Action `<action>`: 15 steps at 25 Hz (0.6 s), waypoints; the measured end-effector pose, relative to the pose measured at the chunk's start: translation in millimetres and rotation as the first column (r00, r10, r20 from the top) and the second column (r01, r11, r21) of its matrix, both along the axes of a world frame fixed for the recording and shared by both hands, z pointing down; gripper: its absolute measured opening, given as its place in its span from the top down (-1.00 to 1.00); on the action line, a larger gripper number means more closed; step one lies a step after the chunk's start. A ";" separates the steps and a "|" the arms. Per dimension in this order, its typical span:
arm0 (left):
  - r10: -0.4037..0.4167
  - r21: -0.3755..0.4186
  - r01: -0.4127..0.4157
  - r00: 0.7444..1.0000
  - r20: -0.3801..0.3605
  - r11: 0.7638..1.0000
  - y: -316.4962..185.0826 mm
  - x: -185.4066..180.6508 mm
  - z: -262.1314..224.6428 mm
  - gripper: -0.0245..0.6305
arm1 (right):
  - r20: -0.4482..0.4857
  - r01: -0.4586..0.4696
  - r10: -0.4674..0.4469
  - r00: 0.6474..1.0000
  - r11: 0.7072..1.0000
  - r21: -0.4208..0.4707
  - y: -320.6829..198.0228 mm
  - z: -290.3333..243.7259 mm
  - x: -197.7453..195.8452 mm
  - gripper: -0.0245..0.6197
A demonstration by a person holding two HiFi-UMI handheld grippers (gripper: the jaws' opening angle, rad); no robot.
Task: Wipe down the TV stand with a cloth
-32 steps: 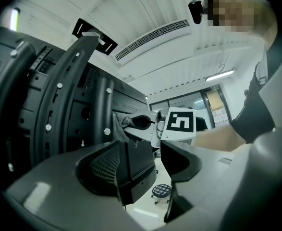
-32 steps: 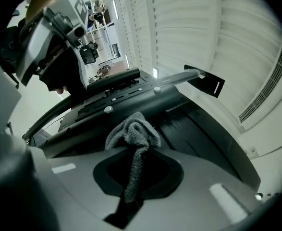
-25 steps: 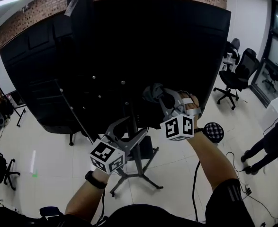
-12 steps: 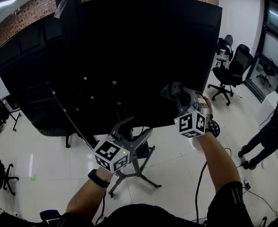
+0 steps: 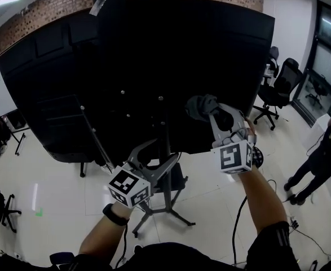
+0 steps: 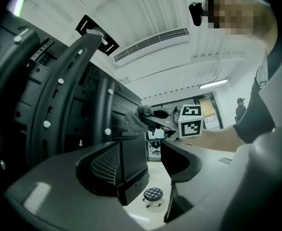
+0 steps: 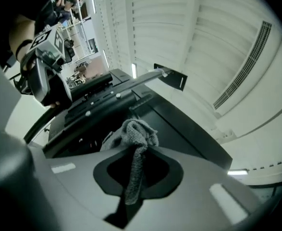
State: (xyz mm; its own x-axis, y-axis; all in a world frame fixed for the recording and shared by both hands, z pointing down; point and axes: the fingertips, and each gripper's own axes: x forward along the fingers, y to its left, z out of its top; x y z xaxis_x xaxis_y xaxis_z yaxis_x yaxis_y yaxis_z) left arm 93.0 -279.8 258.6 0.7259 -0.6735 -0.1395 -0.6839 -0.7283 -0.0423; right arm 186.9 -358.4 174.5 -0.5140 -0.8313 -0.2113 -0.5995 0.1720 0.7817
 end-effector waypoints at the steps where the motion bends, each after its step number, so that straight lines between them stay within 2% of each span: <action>1: -0.007 0.012 0.007 1.000 -0.001 1.000 3.0 -10.3 -4.0 0.04 | 0.007 0.021 -0.021 1.000 1.000 0.010 8.2 -8.0 -12.9 0.87; 6: -0.065 0.069 0.064 0.998 0.000 0.996 22.6 -81.7 -27.0 0.04 | -0.030 0.106 -0.104 0.994 0.992 0.071 51.9 -41.2 -95.2 0.87; 12: -0.149 0.070 0.151 0.988 -0.026 0.986 32.8 -185.0 -37.2 0.04 | -0.077 0.207 -0.198 0.977 0.969 0.137 92.2 -66.7 -209.4 0.87; 15: -0.199 0.074 0.201 0.979 -0.041 0.977 38.8 -234.6 -40.9 0.04 | -0.134 0.254 -0.235 0.963 0.955 0.152 106.2 -72.1 -270.3 0.87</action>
